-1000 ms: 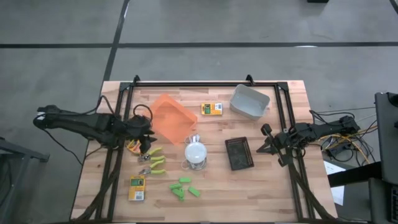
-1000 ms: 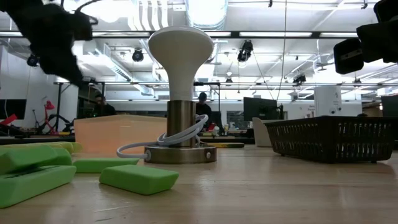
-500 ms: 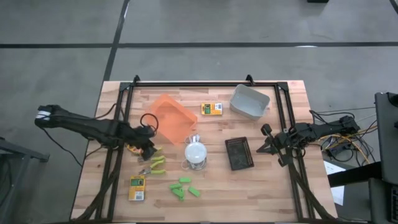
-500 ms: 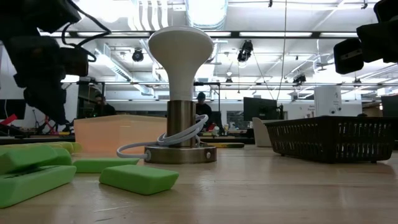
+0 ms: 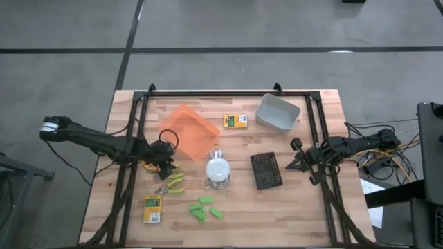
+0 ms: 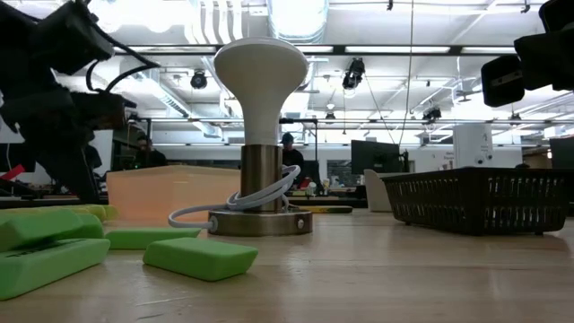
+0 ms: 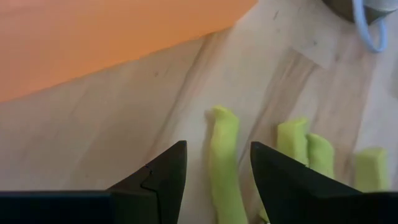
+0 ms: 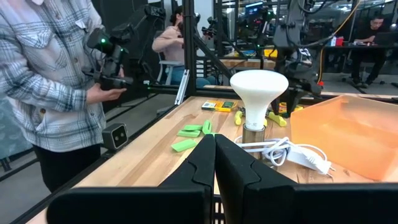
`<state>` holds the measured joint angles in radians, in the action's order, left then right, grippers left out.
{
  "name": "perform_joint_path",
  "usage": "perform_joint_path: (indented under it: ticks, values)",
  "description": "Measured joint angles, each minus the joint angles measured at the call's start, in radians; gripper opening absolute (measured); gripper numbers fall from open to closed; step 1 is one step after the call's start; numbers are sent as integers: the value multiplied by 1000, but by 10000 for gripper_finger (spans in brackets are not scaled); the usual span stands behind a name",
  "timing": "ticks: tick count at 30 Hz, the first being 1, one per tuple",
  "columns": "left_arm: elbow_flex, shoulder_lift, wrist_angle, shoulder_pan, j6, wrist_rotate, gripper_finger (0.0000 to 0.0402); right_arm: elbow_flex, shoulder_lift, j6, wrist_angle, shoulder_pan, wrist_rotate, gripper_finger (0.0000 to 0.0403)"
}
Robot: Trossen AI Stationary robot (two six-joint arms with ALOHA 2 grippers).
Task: Pick & Place School Supplies
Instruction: Put the green punch plier into the gray bin
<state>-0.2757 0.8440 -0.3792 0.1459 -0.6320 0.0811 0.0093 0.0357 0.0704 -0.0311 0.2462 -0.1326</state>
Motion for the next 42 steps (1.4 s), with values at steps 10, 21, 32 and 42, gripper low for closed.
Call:
perform_joint_path:
  ticks: [10, 21, 32, 42]
  values:
    - [32, 33, 47, 0, -12, 30, 183, 0, 0, 0, 0, 0, 0, 8]
    - [35, 111, 75, 0, -34, 37, 136, 0, 0, 0, 0, 0, 0, 8]
    - [33, 118, 95, 1, -72, 28, 43, 0, 0, 0, 0, 0, 0, 8]
    - [13, 97, 89, 0, -78, 6, 46, 0, 0, 0, 0, 0, 0, 8]
